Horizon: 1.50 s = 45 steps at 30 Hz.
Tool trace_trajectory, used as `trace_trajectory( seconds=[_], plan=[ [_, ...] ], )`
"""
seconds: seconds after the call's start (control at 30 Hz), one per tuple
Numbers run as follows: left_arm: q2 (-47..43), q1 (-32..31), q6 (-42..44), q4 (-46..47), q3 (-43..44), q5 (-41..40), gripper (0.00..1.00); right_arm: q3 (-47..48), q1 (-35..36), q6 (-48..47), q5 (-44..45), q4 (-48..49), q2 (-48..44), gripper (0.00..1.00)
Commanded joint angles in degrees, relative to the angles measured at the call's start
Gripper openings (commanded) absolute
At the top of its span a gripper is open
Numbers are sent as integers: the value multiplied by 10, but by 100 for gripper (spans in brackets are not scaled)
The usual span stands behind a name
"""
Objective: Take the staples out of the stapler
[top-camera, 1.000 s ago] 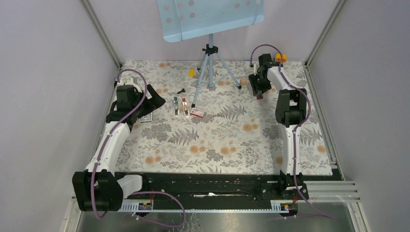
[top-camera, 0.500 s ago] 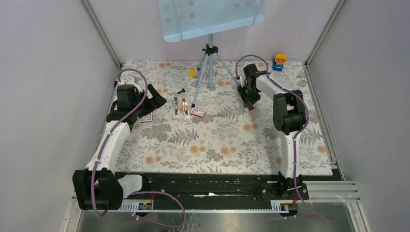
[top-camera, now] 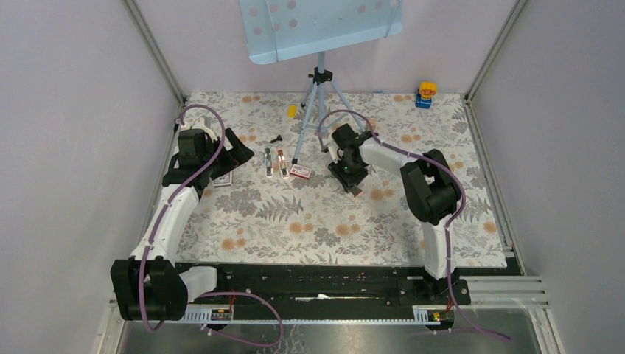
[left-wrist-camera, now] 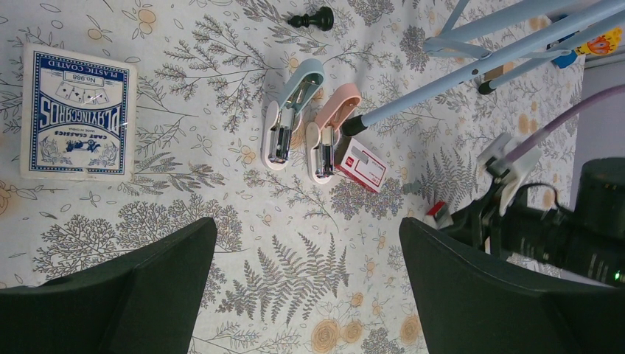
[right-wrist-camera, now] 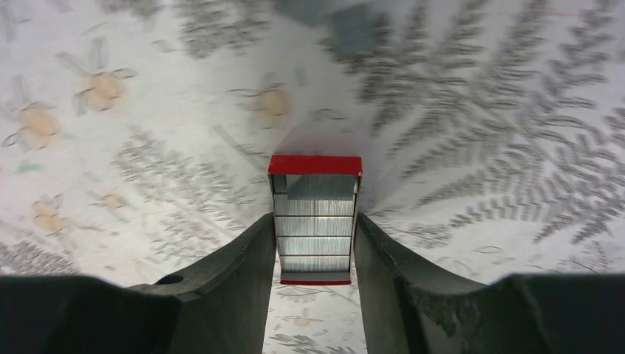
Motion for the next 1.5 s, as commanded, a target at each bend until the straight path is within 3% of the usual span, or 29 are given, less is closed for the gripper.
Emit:
trace_trajectory(
  seconds=[0.0,0.53,0.73,0.9,1.23,1.47],
  plan=[
    [-14,1,6,28,-8,-10,99,-39,43,-13,-47,8,-12,49],
    [-33,0,8,7,-14,-72,99,-38,166,-107,-66,20,-9,50],
    [-37,1,8,5,-19,-75,99,-31,168,-122,-88,-3,-7,57],
    [-39,1,6,9,-24,-73,99,-31,168,-108,-105,19,-27,70],
    [-36,13,0,4,-26,-71,99,-37,132,37,-92,148,-138,78],
    [-26,17,-8,15,-43,-58,99,-39,79,218,25,218,-171,80]
  ],
)
